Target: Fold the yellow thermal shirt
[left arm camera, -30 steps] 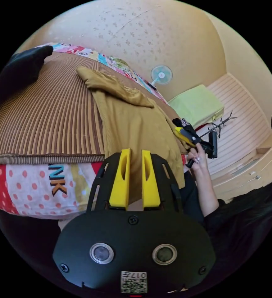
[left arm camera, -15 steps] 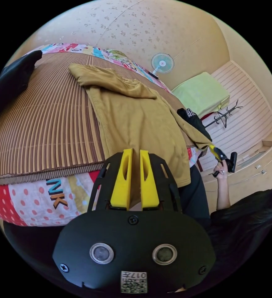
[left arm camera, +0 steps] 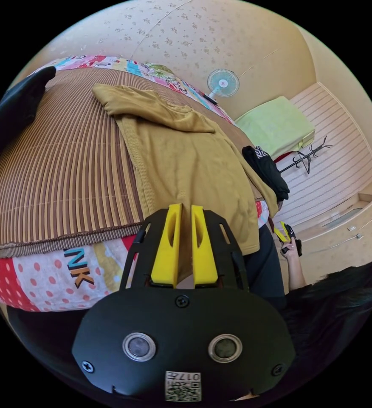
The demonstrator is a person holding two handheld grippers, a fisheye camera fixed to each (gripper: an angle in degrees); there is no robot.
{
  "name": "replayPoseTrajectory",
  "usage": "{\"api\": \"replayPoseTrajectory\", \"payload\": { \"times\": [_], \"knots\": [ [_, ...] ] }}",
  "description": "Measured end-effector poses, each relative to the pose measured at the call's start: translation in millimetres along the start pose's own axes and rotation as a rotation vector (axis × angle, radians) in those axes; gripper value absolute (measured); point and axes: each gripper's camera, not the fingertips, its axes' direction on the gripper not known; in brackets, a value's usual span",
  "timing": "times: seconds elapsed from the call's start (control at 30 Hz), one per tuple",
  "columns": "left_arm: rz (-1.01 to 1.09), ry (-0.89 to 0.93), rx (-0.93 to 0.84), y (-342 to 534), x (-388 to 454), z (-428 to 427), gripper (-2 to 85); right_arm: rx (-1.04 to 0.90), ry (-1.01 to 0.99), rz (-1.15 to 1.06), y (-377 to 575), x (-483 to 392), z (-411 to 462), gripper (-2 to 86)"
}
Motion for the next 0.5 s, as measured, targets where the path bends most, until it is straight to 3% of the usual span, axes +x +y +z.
{"api": "replayPoseTrajectory", "payload": {
  "times": [0.13, 0.3, 0.4, 0.5],
  "knots": [
    [-0.009, 0.02, 0.009, -2, 5, -4, 4.8, -0.002, -0.095, 0.036, 19, 17, 38, 13.1],
    [-0.022, 0.048, 0.011, -4, 13, -11, 5.0, 0.103, -0.163, 0.011, 20, -11, 64, 4.8],
    [-0.01, 0.028, 0.019, -4, 28, -15, 5.8, 0.268, -0.041, -0.219, 51, -118, 54, 3.9],
    [-0.021, 0.046, 0.035, -2, 44, -25, 8.4, 0.334, -0.103, -0.443, 82, -236, 92, 3.6]
  ]
}}
